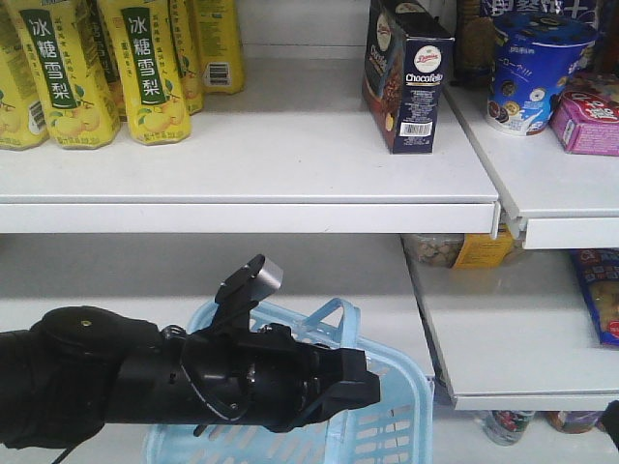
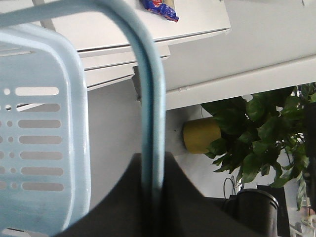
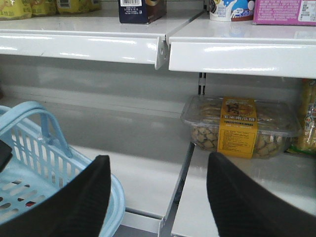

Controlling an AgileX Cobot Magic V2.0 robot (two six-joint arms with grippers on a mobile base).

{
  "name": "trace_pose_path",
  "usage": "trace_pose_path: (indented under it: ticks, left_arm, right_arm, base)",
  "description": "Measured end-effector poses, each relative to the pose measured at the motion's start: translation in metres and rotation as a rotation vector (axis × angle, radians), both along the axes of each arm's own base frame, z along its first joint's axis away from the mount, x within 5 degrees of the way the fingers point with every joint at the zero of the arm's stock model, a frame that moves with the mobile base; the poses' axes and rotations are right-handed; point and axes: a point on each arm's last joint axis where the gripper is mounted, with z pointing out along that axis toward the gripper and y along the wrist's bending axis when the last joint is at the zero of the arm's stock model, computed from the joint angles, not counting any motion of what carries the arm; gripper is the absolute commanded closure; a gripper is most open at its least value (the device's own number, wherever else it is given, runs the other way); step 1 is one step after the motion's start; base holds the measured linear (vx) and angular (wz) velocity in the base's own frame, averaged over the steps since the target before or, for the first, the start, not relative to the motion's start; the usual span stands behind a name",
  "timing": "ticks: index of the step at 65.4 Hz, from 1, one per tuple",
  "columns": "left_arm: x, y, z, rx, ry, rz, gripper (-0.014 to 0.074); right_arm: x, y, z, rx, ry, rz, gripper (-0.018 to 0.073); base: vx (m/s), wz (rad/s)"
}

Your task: Left arm holds basket, right arm returns cookies

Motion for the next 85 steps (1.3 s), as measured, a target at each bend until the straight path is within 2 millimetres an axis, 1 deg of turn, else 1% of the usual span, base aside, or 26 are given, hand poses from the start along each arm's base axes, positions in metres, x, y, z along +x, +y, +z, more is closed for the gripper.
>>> trace_pose_path:
  ticks: [7,14,21,22,85]
  left_arm:
    - [0.0,0.0,0.0,0.0,0.0,0.0,0.0603]
    - [0.0,0.0,0.0,0.0,0.0,0.0,0.0603]
    - [0.0,0.0,0.0,0.0,0.0,0.0,0.0603]
    - [0.0,0.0,0.0,0.0,0.0,0.0,0.0603]
    - [0.0007,0.0002,-0.0007,0.006,-0.002,0.008,0.0603]
  right_arm:
    - [0.0003,0.0001,-0.0013,-0.001,0.003,0.0,0.0227]
    - [0.0005,0.0002,-0.0016,-0.001,0.002,0.0,0.0375]
    - [0.0006,0.0003,-0.0019,0.0,0.0,0.001,0.0571]
    - [0.0006,0.0003,-0.0019,0.0,0.0,0.001,0.0575]
    - [0.0007,0.0002,-0.0019,0.0,0.0,0.0,0.0568]
  base:
    - [0.0,0.0]
    - [0.0,0.0]
    - [0.0,0.0]
    - [0.0,0.0]
    - [0.0,0.0]
